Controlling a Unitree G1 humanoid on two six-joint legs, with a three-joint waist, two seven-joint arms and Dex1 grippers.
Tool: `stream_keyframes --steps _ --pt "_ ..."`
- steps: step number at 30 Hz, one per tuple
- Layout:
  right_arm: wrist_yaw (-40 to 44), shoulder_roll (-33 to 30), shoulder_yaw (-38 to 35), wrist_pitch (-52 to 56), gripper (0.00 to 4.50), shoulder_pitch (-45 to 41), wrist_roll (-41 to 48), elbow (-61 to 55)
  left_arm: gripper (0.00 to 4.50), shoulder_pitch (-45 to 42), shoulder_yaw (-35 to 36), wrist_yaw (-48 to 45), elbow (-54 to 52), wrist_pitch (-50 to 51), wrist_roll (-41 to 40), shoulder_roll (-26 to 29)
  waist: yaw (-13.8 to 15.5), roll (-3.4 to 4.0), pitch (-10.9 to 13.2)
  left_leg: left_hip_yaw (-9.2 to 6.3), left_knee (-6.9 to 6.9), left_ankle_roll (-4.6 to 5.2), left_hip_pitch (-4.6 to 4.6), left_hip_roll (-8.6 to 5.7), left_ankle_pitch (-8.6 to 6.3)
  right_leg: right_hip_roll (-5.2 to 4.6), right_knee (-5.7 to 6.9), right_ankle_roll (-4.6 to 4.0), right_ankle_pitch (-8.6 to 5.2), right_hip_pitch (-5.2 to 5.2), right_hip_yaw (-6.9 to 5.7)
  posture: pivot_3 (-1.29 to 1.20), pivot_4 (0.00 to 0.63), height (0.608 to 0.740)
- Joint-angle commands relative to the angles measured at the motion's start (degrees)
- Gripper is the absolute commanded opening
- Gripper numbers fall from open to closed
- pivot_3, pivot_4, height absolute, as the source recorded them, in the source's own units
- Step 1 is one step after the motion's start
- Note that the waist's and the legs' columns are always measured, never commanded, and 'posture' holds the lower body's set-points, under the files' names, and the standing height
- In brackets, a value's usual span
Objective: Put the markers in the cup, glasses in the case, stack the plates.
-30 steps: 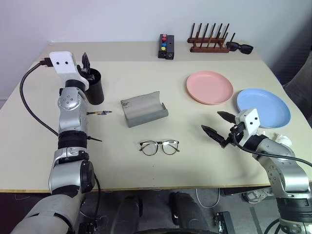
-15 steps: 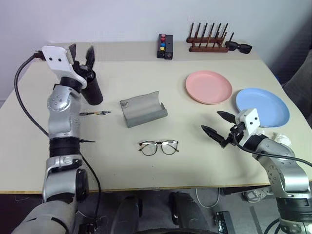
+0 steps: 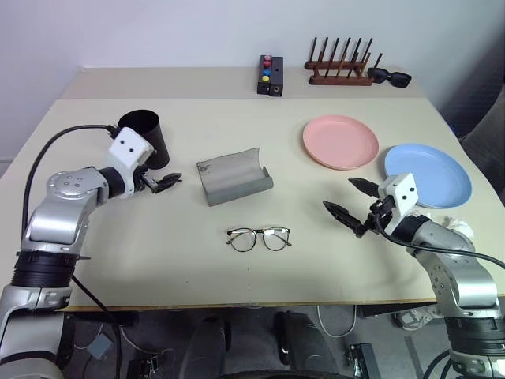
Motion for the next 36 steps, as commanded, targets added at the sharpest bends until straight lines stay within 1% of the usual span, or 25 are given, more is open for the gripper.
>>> stream_keyframes --steps 1,6,9,12,15,19,20,21,24,27,28,29,31,34,36 --pt "-0.16 0.14 -0.57 -0.77 4.5 -0.89 0.2 -0.56 4.46 -4.55 -2.15 0.09 3.87 1.59 3.8 0.52 -0.05 0.0 0.0 -0.01 0.0 0.0 -0.02 0.0 0.0 0.01 0.01 0.01 0.01 -0.03 0.0 0.0 0.15 0.735" --pt "-0.35 0.09 -0.69 -0.69 4.5 -0.53 0.24 -1.03 4.46 -10.86 -9.7 -4.35 14.31 -0.63 10.87 0.79 -0.14 0.0 0.0 0.02 -0.01 0.02 -0.07 -0.02 -0.01 0.02 0.03 0.06 0.02 -0.09 0.0 0.0 0.15 0.735" --pt "-0.56 0.05 -0.92 -0.66 4.5 -0.45 0.26 -1.11 4.46 -14.63 -12.58 -8.8 19.25 -1.87 12.91 0.59 -0.18 0.0 0.0 0.01 0.0 0.02 -0.18 -0.03 -0.01 0.05 0.04 0.06 0.03 -0.19 -0.01 0.0 0.15 0.735" --pt "-0.88 0.09 -0.96 -0.58 4.5 -0.37 0.29 -1.35 4.46 -16.93 -14.56 -12.72 22.28 -2.56 14.61 0.72 -0.1 0.0 0.0 0.01 0.02 0.02 -0.44 -0.03 -0.01 0.04 0.05 0.15 0.08 -0.43 -0.01 0.0 0.15 0.735" --pt "-1.27 0.16 -1.07 -0.5 4.5 0.15 0.39 -1.93 4.46 -19.69 -17.67 -16.1 27.34 -3.65 18.1 0.93 -0.06 0.0 0.0 0.0 0.06 0.03 -0.77 -0.04 0.0 0.04 0.11 0.25 0.15 -0.77 0.0 0.0 0.15 0.735" --pt "-1.54 0.17 -1.09 -0.65 4.5 0.48 0.4 -2.09 4.46 -21.5 -18.58 -21.33 32.52 -5.78 18.5 0.1 -0.48 0.03 -0.01 0.03 0.05 0.05 -0.76 -0.05 -0.02 0.04 0.12 0.25 0.14 -0.8 0.0 0.0 0.15 0.735" --pt "-1.55 0.15 -1.11 -0.72 4.5 0.51 0.41 -2.05 3.93 -21.91 -18.82 -21.88 33.78 -5.97 19.09 -0.08 -0.52 0.03 -0.02 0.05 0.05 0.06 -0.75 -0.05 -0.02 0.04 0.13 0.25 0.14 -0.8 0.01 0.0 0.15 0.735" --pt "-1.57 0.14 -1.13 -0.78 4.5 0.44 0.41 -1.93 3.66 -22.42 -19.03 -22.25 35.32 -5.87 19.66 -0.27 -0.5 0.03 -0.02 0.05 0.05 0.06 -0.75 -0.05 -0.02 0.04 0.14 0.25 0.14 -0.8 0.01 0.0 0.15 0.735" --pt "-1.39 0.01 -1.38 -1.06 4.5 0.42 0.47 -1.52 2.22 -23.3 -18.7 -23.47 38.32 -6.84 20.07 -0.46 -0.53 0.05 -0.03 0.05 0.06 0.06 -0.73 -0.05 -0.02 0.05 0.17 0.25 0.14 -0.8 0.01 0.0 0.15 0.735" --pt "-1.19 0.0 -1.47 -1.43 4.5 0.6 0.43 -1.23 0.63 -23.43 -18.47 -23.73 39.04 -7.87 20.53 -0.31 -0.57 0.06 -0.04 0.05 0.06 0.07 -0.68 -0.03 -0.02 0.08 0.24 0.24 0.14 -0.8 0.02 0.0 0.15 0.735" --pt "-1.15 0.03 -1.45 -1.55 4.5 0.63 0.4 -1.15 0.2 -23.24 -18.36 -23.57 38.92 -8.42 20.72 -0.13 -0.55 0.08 -0.05 0.04 0.07 0.07 -0.67 -0.01 -0.02 0.1 0.27 0.24 0.15 -0.8 0.02 0.0 0.15 0.735" --pt "-1.12 0.05 -1.44 -1.62 4.5 0.64 0.38 -1.1 0.07 -23.1 -18.25 -23.47 38.86 -8.82 20.89 -0.03 -0.56 0.16 -0.1 0.04 0.08 0.07 -0.66 -0.01 -0.01 0.1 0.29 0.24 0.15 -0.79 0.03 0.0 0.15 0.735" --pt "-1.06 0.1 -1.31 -1.76 4.5 0.57 0.4 -1.04 0.07 -22.7 -17.71 -22.3 38.46 -9.69 21.11 0.2 -0.64 0.17 -0.1 0.05 0.09 0.07 -0.65 -0.01 -0.01 0.1 0.31 0.24 0.15 -0.79 0.04 0.0 0.15 0.735" --pt "-0.72 0.13 -1.19 -1.9 4.5 0.33 0.65 -1.09 0.07 -21.14 -16.59 -23.03 35.81 -12.56 20.12 0.92 -0.83 0.2 -0.12 0.04 0.1 0.07 -0.63 0.0 -0.01 0.11 0.35 0.24 0.15 -0.79 0.05 0.0 0.15 0.735" --pt "0.45 0.2 -1.78 -0.76 4.5 -0.01 3.19 -2.57 0.07 -19.27 -14.94 -24.92 31.59 -12.13 18.09 1.86 -1.2 0.2 -0.12 0.03 0.11 0.07 -0.65 0.0 -0.01 0.11 0.35 0.23 0.15 -0.79 0.05 0.0 0.15 0.735"
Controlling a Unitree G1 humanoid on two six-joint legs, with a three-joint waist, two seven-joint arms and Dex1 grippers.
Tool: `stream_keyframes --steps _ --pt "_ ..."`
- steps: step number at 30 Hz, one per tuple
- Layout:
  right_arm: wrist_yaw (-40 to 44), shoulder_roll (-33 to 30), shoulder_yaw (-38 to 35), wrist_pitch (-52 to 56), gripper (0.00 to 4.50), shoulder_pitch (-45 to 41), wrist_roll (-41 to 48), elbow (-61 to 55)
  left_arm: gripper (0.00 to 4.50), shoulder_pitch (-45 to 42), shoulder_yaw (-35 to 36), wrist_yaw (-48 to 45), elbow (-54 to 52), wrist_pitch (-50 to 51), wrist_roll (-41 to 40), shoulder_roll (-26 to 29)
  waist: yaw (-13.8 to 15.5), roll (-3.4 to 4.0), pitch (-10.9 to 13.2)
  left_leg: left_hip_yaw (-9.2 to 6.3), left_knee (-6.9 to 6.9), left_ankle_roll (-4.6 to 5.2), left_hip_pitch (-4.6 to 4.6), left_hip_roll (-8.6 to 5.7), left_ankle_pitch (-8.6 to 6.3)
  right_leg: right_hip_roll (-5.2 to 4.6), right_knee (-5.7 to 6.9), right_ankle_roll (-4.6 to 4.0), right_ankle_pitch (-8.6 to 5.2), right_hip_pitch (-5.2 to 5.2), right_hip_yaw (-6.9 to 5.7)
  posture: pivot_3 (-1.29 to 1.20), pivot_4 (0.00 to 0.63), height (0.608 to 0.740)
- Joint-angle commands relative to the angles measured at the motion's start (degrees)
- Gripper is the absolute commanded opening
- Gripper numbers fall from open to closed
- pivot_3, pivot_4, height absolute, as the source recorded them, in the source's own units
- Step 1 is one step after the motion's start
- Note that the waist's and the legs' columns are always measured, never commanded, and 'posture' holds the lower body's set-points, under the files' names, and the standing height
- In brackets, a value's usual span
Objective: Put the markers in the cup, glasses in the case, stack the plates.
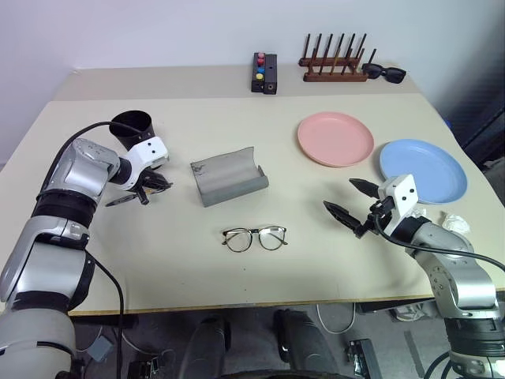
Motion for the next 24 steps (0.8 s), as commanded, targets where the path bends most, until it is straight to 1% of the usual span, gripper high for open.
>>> stream_keyframes --steps 1,6,13,15,19,22,24 --pt "1.98 0.03 -1.93 0.86 4.5 -0.97 4.56 -3.7 0.07 3.54 2.81 -1.91 -5.31 0.86 -1.43 2.3 -0.5 0.0 0.0 0.0 0.0 0.0 0.0 0.0 0.0 -0.01 0.0 0.0 0.0 0.0 0.0 0.0 0.15 0.735" --pt "5.22 -1.37 -1.16 4.43 4.5 -1.51 9.53 -8.43 0.07 8.92 7.82 -3.75 -14.14 5.61 -6.19 3.34 -0.57 0.01 0.02 -0.02 0.0 0.01 -0.09 0.03 -0.01 -0.06 -0.02 0.01 0.0 -0.06 0.0 0.0 0.15 0.735" --pt "7.51 -2.57 3.22 5.73 4.5 -4.96 8.84 -12.31 0.07 14.4 12.73 -3.45 -21.31 9.09 -10.11 5.63 -0.54 -0.03 0.04 -0.04 0.02 0.01 -0.1 0.03 -0.01 -0.07 -0.02 0.01 0.0 -0.07 -0.02 0.0 0.15 0.735" --pt "8.19 -2.86 4.67 5.5 4.5 -6.27 7.99 -12.79 0.07 15.48 15.26 -3.18 -23.89 10.12 -12.23 5.84 -0.54 -0.07 0.06 -0.04 0.02 0.01 -0.11 0.02 -0.01 -0.07 -0.02 0.01 0.0 -0.07 -0.02 0.0 0.15 0.735" --pt "9.47 -2.95 6.89 5.39 4.5 -7.91 7.4 -13.32 0.07 16.59 21.89 -1.88 -31.64 15.56 -19.4 4.76 -0.32 -0.14 0.1 -0.06 0.03 0.01 -0.13 0.06 -0.01 -0.09 -0.04 0.01 0.0 -0.07 -0.04 0.0 0.15 0.735" --pt "9.76 -2.7 7.57 5.36 4.5 -8.32 7.48 -13.43 0.07 17.25 24.53 -0.38 -35.75 17.92 -22.81 4.07 -0.2 -0.15 0.1 -0.06 0.04 0.01 -0.14 0.09 -0.01 -0.13 -0.05 0.01 0.0 -0.07 -0.05 0.0 0.15 0.735" --pt "9.86 -2.36 8.23 5.02 4.5 -8.33 7.11 -13.11 0.07 16.79 27.54 2.11 -39.75 19.53 -26.33 2.26 -0.2 -0.14 0.1 -0.05 0.04 0.01 -0.14 0.07 -0.01 -0.13 -0.05 0.02 0.01 -0.07 -0.05 0.0 0.15 0.735"
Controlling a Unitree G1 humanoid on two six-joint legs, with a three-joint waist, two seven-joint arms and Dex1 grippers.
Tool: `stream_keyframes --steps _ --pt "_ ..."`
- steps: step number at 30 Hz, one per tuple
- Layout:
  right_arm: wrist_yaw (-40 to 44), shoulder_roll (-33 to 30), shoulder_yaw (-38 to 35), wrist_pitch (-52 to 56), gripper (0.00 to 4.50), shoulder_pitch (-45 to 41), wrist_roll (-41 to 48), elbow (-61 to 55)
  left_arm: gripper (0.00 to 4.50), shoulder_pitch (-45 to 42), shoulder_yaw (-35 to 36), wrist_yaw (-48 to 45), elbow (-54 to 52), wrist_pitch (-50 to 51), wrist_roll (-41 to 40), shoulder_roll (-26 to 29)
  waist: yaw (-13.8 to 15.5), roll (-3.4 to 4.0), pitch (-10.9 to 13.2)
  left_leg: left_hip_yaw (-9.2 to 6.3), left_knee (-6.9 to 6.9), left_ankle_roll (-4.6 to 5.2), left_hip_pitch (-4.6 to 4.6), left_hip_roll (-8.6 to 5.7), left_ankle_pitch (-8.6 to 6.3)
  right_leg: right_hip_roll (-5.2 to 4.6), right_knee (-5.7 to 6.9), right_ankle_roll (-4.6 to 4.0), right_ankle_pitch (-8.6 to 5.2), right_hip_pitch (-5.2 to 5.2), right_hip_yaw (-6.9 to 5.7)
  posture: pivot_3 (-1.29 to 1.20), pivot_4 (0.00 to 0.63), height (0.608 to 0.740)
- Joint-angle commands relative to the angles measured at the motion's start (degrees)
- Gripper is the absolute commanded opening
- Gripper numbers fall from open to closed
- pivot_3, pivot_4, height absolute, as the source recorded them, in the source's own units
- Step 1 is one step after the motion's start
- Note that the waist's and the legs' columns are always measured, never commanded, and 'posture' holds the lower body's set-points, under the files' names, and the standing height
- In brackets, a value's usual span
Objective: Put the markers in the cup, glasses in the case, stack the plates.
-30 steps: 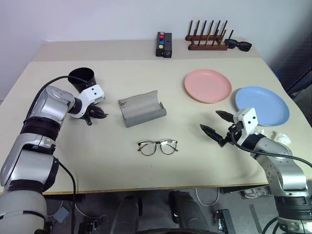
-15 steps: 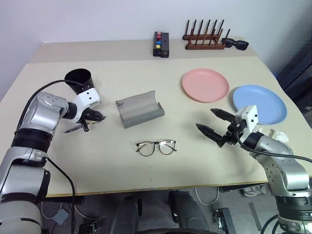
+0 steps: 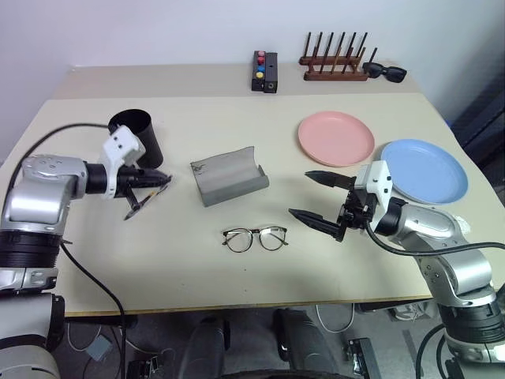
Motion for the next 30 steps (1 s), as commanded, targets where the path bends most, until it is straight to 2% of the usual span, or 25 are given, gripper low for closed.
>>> stream_keyframes --steps 1,4,7,10,14,20,24,28,30 --pt "0.42 0.2 0.33 -1.28 4.5 -0.59 -0.26 -1.86 0.07 -0.72 6.2 4.1 -7.21 2.42 -6.39 -2.72 0.06 -0.01 0.0 0.0 0.0 0.0 0.0 0.0 0.0 0.0 0.0 0.0 0.0 0.0 0.0 0.0 0.15 0.735" --pt "0.49 0.84 1.13 -2.36 4.5 -0.66 -0.97 -1.37 0.07 -3.89 9.54 10.24 -9.37 4.38 -9.41 -6.07 0.13 -0.01 0.0 -0.01 0.03 0.0 -0.01 0.0 0.0 0.0 0.01 0.0 0.0 0.0 0.0 0.0 0.15 0.735" --pt "0.18 1.83 1.87 -3.37 4.5 -0.84 -1.75 -0.84 0.07 -7.98 13.33 18.25 -8.67 -0.65 -10.43 -11.0 0.19 -0.01 0.0 -0.02 0.05 0.0 0.01 -0.04 0.0 0.03 0.03 0.01 0.01 0.0 -0.01 0.0 0.15 0.735" --pt "-0.31 3.2 2.99 -4.52 4.5 -0.89 -2.74 -0.31 0.07 -12.48 14.14 27.64 -4.57 -5.52 -6.92 -14.33 0.35 -0.01 0.0 -0.02 0.06 -0.01 0.01 -0.07 0.0 0.02 0.03 0.01 0.02 0.0 -0.01 0.0 0.15 0.735" --pt "-0.89 4.64 3.85 -5.04 4.5 -1.11 -3.49 -0.11 0.07 -14.17 11.98 34.61 0.11 -12.7 -1.16 -14.97 0.15 0.0 -0.01 0.0 0.05 -0.01 0.04 -0.1 0.0 0.02 0.04 0.01 0.02 0.0 0.0 0.0 0.15 0.735" --pt "-1.16 5.47 4.33 -5.38 4.5 -0.97 -4.06 0.06 0.07 -17.34 13.18 40.59 3.86 -16.89 -0.31 -16.05 0.89 -0.02 0.0 -0.01 0.06 -0.01 0.02 -0.14 0.01 0.0 0.04 0.01 0.03 0.0 -0.01 0.0 0.15 0.735" --pt "-1.24 5.73 4.45 -5.3 4.5 -1.07 -4.3 0.22 0.07 -17.77 12.08 40.13 3.48 -16.23 -1.11 -15.91 1.24 -0.02 -0.01 -0.01 0.06 -0.01 0.02 -0.16 0.01 -0.01 0.03 0.02 0.04 0.0 -0.01 0.0 0.15 0.735" --pt "-1.51 6.14 4.85 -5.0 4.5 -1.43 -4.61 0.26 0.07 -12.4 5.36 30.6 -2.59 -10.67 -2.33 -13.63 1.12 -0.01 -0.01 0.0 0.06 -0.02 0.02 -0.19 0.01 -0.03 0.04 0.03 0.04 0.01 -0.01 0.0 0.15 0.735" --pt "-1.63 6.2 4.97 -4.87 4.5 -1.57 -4.66 0.28 0.61 -9.8 2.09 27.01 -5.08 -7.34 -2.28 -11.84 1.08 -0.01 -0.01 0.01 0.05 -0.02 0.02 -0.19 0.01 -0.04 0.06 0.03 0.04 0.01 0.0 0.0 0.15 0.735"
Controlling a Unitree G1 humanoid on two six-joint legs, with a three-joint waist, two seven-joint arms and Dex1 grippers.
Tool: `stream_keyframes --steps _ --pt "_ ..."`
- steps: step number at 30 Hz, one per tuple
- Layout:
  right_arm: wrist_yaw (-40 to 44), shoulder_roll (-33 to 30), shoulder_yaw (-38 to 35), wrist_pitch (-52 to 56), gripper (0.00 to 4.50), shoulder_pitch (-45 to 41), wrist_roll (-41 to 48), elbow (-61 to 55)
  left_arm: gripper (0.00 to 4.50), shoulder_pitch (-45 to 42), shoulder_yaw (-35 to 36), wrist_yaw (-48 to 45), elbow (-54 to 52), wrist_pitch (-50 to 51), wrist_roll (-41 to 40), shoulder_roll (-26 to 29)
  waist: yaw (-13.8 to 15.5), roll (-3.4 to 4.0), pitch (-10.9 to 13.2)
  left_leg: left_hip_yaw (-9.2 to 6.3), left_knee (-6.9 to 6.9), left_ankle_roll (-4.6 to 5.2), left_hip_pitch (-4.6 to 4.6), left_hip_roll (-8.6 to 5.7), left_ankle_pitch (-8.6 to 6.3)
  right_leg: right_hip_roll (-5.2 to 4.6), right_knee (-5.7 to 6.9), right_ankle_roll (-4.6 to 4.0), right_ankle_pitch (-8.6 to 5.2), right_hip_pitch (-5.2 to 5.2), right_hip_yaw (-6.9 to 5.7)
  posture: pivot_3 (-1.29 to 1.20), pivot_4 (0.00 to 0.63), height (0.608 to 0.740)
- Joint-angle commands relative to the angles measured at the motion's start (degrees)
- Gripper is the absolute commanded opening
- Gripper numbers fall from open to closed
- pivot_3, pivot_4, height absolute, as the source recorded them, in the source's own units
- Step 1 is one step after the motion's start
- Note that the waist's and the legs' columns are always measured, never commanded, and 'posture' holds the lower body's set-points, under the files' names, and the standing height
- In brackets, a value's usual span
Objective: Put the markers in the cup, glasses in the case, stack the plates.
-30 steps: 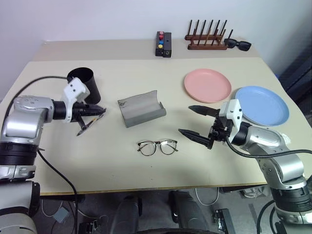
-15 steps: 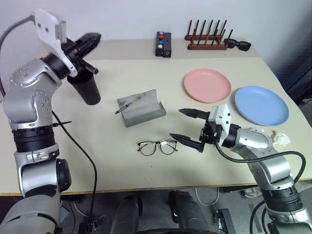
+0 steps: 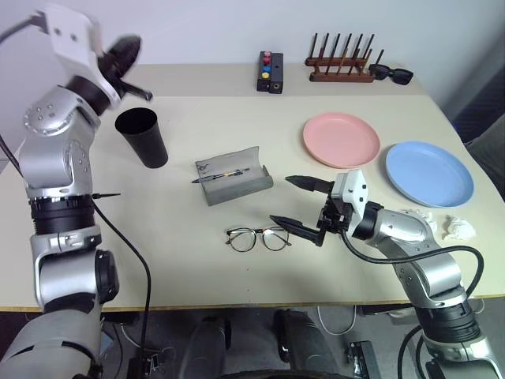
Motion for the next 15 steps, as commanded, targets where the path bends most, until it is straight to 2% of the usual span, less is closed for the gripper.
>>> stream_keyframes --steps 1,6,10,15 --pt "-0.29 0.47 0.03 -0.3 4.5 -0.97 0.17 -0.97 0.88 3.41 -5.79 -7.39 -6.08 4.98 -0.52 3.46 -0.04 0.0 0.0 -0.01 0.0 0.0 0.0 0.01 0.0 0.02 0.0 0.0 0.0 0.0 0.0 0.0 0.15 0.735" --pt "-0.38 0.51 0.38 0.03 4.5 -1.49 0.05 -0.54 3.28 6.66 -14.26 -16.77 -10.4 10.65 -0.5 7.49 -0.1 0.0 0.01 -0.03 0.0 0.0 0.0 0.03 0.0 0.07 0.03 -0.02 -0.01 -0.01 0.0 0.0 0.15 0.735" --pt "-0.6 0.42 0.4 0.26 4.5 -1.91 -0.16 -0.17 3.28 5.44 -20.77 -17.91 -8.92 13.88 3.9 8.13 0.02 0.0 0.01 -0.02 0.01 0.0 0.01 0.03 0.0 0.07 0.03 -0.02 -0.01 0.0 0.0 0.0 0.15 0.735" --pt "-0.71 0.07 0.17 0.57 4.5 -1.52 -0.28 -0.01 3.28 2.53 -24.98 -17.16 -4.6 16.94 7.03 5.59 0.07 0.0 0.01 -0.02 0.02 0.01 0.0 0.02 0.0 0.07 0.02 -0.02 -0.02 0.0 0.0 0.0 0.15 0.735"
